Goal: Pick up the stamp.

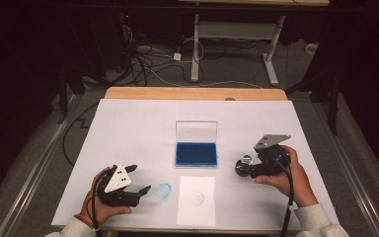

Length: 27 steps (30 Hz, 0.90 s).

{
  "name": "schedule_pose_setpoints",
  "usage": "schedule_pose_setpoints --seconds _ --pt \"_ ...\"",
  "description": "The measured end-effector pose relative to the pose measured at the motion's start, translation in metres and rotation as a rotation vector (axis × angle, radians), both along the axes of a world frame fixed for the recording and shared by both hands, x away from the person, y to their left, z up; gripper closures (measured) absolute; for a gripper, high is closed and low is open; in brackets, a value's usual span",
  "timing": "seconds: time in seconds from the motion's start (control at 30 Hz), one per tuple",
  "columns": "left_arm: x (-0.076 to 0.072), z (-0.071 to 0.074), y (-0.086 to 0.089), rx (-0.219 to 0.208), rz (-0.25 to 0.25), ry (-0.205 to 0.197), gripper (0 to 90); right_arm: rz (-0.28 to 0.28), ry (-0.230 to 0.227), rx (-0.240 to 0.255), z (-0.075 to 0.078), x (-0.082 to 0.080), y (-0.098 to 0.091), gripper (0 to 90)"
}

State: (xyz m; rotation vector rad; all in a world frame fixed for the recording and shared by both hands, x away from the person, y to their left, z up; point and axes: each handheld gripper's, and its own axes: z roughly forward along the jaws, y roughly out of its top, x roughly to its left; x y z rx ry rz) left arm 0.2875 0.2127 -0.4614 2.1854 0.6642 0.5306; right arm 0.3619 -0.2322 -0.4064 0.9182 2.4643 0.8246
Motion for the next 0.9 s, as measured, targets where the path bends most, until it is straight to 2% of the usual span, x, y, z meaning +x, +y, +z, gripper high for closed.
schedule_pose_setpoints --seconds 0.07,0.13,0.27,0.37,0.43,0.63,0.7,0.9 --pt "0.0 0.0 0.0 0.001 -0.003 0.002 20.1 0.01 0.02 -0.019 -0.005 0.003 0.002 28.4" --pt "0.0 0.0 0.0 0.004 -0.002 0.001 20.1 0.013 0.048 -0.018 -0.009 0.006 0.004 31.9" --pt "0.0 -0.001 -0.001 0.008 -0.003 0.005 20.1 0.008 0.065 -0.035 -0.012 0.009 0.005 34.8" --pt "0.0 -0.001 -0.001 0.007 -0.004 0.007 20.1 0.004 0.059 -0.027 -0.012 0.01 0.005 37.8" --pt "0.0 -0.001 -0.001 0.009 -0.006 0.008 20.1 0.018 0.07 -0.022 -0.011 0.01 0.006 41.2" --pt "0.001 -0.003 -0.002 0.024 -0.017 0.018 20.2 0.01 0.081 -0.019 -0.012 0.012 0.008 48.6" --pt "0.001 -0.003 -0.002 0.024 -0.018 0.017 20.2 0.009 0.079 -0.017 -0.012 0.013 0.008 53.5" --pt "0.001 -0.003 -0.002 0.024 -0.02 0.02 20.2 0.012 0.079 -0.021 -0.013 0.013 0.008 56.3"
